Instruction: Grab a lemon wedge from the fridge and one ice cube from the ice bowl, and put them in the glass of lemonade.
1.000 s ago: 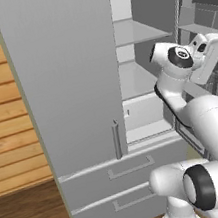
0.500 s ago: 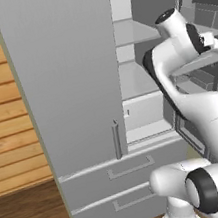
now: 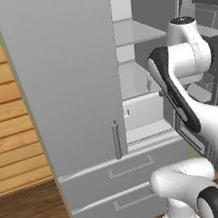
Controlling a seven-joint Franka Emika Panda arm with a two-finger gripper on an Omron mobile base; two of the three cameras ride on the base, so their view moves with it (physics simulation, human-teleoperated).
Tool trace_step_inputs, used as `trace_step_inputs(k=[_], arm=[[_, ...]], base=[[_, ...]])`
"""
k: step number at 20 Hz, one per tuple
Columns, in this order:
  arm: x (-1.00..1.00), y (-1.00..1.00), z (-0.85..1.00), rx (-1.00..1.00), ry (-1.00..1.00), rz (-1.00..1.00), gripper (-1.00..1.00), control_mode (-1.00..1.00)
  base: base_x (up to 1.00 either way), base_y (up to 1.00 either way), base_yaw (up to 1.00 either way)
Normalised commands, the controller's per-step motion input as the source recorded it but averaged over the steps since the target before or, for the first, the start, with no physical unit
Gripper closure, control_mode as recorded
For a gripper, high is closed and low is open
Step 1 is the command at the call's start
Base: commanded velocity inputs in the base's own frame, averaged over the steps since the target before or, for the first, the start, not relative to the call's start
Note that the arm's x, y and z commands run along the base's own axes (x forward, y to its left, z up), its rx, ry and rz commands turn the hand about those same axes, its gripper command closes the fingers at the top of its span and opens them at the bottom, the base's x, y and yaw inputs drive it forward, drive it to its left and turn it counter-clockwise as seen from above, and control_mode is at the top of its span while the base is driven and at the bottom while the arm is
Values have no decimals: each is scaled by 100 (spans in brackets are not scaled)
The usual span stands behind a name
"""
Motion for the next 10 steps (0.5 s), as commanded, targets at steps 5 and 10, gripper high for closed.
trace_step_inputs(k=[5,10], arm=[[0,78,-39,0,-13,28,-100,-100],[22,54,-94,6,-31,15,-100,-100]], base=[[0,0,0],[0,0,0]])
